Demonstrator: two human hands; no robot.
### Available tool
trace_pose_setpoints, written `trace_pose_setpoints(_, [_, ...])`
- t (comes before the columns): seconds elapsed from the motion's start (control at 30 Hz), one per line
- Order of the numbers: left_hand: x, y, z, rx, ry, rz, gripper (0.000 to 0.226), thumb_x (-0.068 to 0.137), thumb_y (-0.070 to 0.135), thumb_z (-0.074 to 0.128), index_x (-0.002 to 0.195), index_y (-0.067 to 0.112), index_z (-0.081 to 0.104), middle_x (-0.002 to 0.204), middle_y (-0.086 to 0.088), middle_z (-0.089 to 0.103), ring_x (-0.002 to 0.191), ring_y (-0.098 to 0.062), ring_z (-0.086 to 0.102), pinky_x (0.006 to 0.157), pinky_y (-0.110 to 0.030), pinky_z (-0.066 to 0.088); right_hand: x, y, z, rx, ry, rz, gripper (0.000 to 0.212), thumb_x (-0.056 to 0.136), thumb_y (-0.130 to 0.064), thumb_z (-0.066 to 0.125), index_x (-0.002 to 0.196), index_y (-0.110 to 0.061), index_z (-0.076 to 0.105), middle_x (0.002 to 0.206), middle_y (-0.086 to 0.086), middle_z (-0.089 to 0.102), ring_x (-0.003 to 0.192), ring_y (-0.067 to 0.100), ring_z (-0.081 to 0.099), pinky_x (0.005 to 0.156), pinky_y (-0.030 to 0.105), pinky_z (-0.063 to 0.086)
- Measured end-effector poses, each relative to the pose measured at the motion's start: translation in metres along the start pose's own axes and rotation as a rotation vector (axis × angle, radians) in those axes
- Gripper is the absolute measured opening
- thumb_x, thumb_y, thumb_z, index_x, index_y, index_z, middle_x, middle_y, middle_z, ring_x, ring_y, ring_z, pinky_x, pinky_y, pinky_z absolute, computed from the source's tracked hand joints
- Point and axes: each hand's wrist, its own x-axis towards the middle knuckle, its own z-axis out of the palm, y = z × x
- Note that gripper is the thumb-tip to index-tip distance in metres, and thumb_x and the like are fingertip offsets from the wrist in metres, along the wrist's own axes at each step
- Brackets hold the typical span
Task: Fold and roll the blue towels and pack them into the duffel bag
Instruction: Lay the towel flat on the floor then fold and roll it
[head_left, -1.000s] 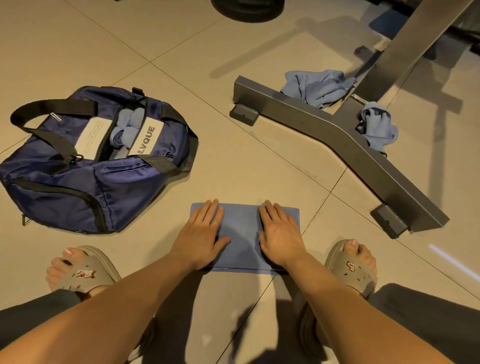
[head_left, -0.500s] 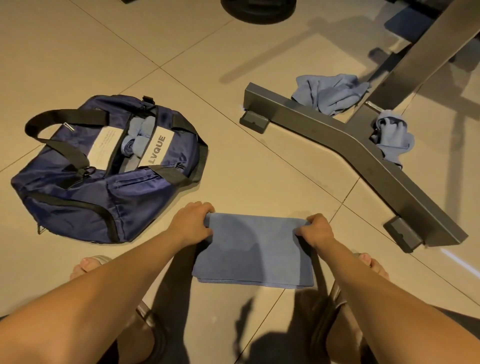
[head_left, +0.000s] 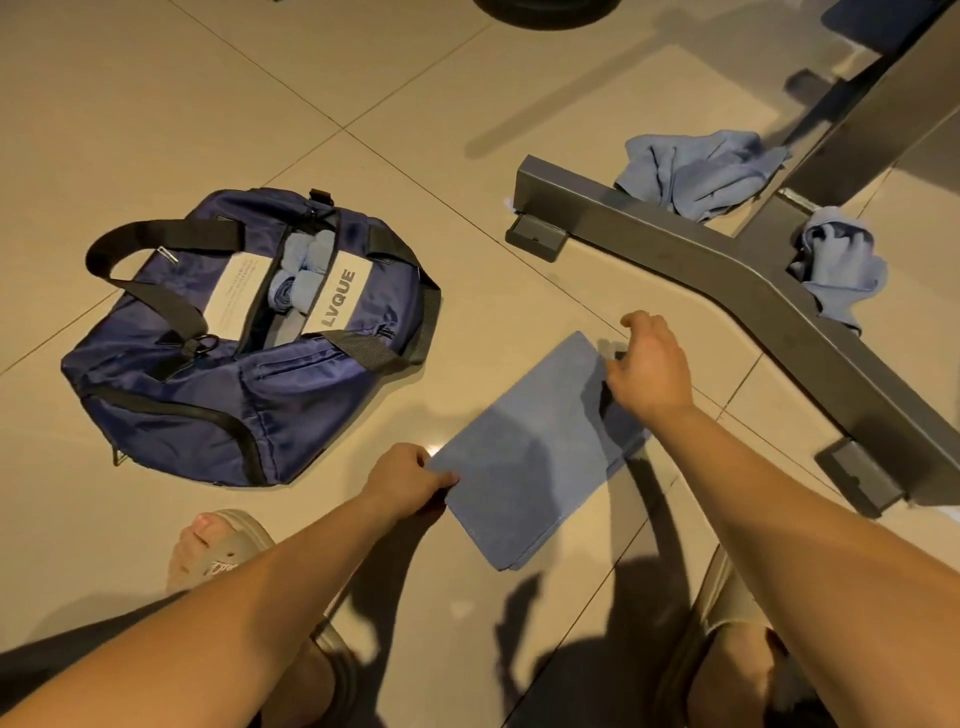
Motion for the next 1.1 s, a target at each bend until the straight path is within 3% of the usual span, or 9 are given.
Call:
trace_pose_setpoints(0.1, [-0.008,-0.009,-0.002,0.359,0.394,0.327,0.019,0.092,0.041,0.066,0.092,0.023,0.057,0.088,0.007,0.062,0.077,-0.016,0.057,0.063,-0.031,0.044,-0.043,-0.022,0.018,-0.109,-0.174,-0.199,0.005,0.091,-0.011,0.055,0.094,-0.011,0.059,0.099,0.01,0.059,0.085,0.036,0.059,0.066,0.04,0.045])
trace_pose_setpoints(0.23, [0.0,-0.022,-0.009,0.799,0.135,1.012,0.02,0.085,0.027,0.065,0.105,0.028,0.065,0.105,0.005,0.058,0.093,-0.02,0.053,0.076,-0.033,0.045,-0.119,-0.043,0.052,-0.139,-0.434,-0.366,0.014,0.091,-0.018,0.049,0.086,-0.013,0.061,0.095,0.007,0.06,0.085,0.034,0.06,0.069,0.042,0.05])
trace_pose_setpoints(0.33, [0.01,-0.016,-0.009,0.928,0.019,1.032,0.023,0.08,0.025,0.067,0.104,0.028,0.067,0.108,0.003,0.059,0.09,-0.022,0.054,0.072,-0.037,0.046,-0.158,-0.052,0.07,-0.215,-0.506,-0.364,0.019,0.093,-0.031,0.055,0.099,-0.016,0.063,0.105,0.004,0.057,0.095,0.03,0.058,0.075,0.037,0.049])
trace_pose_setpoints(0.5, [0.013,-0.001,-0.015,0.886,-0.054,0.974,0.028,0.083,0.028,0.074,0.109,0.02,0.069,0.107,-0.001,0.063,0.091,-0.023,0.056,0.074,-0.036,0.049,-0.18,-0.054,0.093,-0.288,-0.359,-0.278,0.051,0.085,-0.054,0.067,0.119,-0.017,0.06,0.113,0.006,0.058,0.104,0.028,0.055,0.082,0.04,0.044])
trace_pose_setpoints(0.63, [0.015,0.004,-0.015,0.881,-0.072,0.975,0.024,0.081,0.024,0.072,0.104,0.018,0.072,0.101,-0.001,0.063,0.087,-0.021,0.055,0.069,-0.031,0.043,-0.191,-0.046,0.109,-0.33,-0.258,-0.28,0.041,0.069,-0.038,0.081,0.101,-0.016,0.067,0.095,0.007,0.063,0.086,0.028,0.059,0.069,0.038,0.047])
trace_pose_setpoints(0.77, [0.018,0.003,-0.011,0.903,-0.024,0.989,0.023,0.078,0.02,0.067,0.099,0.018,0.075,0.095,0.0,0.066,0.082,-0.022,0.057,0.064,-0.028,0.037,-0.189,-0.035,0.114,-0.244,-0.168,-0.293,0.02,0.065,-0.009,0.075,0.081,-0.018,0.067,0.083,0.003,0.061,0.075,0.028,0.06,0.061,0.034,0.045])
trace_pose_setpoints(0.93, [0.015,0.003,-0.006,0.84,-0.034,0.91,0.014,0.075,0.036,0.064,0.078,0.022,0.066,0.078,0.005,0.054,0.072,-0.015,0.047,0.062,-0.035,0.045,-0.185,-0.026,0.094,0.153,-0.24,-0.18,0.01,0.081,-0.011,0.058,0.074,-0.017,0.053,0.079,0.004,0.058,0.074,0.03,0.054,0.062,0.032,0.036])
trace_pose_setpoints(1.03, [0.013,0.01,-0.003,0.825,-0.145,0.807,0.018,0.08,0.035,0.061,0.075,0.018,0.058,0.073,-0.001,0.054,0.065,-0.019,0.046,0.063,-0.043,0.049,-0.188,-0.03,0.083,0.138,-0.263,-0.104,0.006,0.078,-0.016,0.059,0.083,-0.015,0.055,0.086,0.005,0.061,0.079,0.031,0.055,0.064,0.032,0.037])
trace_pose_setpoints(1.1, [0.013,0.02,-0.003,0.84,-0.248,0.708,0.016,0.084,0.032,0.062,0.076,0.018,0.058,0.07,0.0,0.055,0.063,-0.02,0.047,0.064,-0.041,0.049,-0.196,-0.034,0.086,-0.011,-0.234,-0.168,0.034,0.073,-0.036,0.067,0.1,-0.016,0.059,0.094,0.0,0.06,0.081,0.026,0.055,0.068,0.033,0.042])
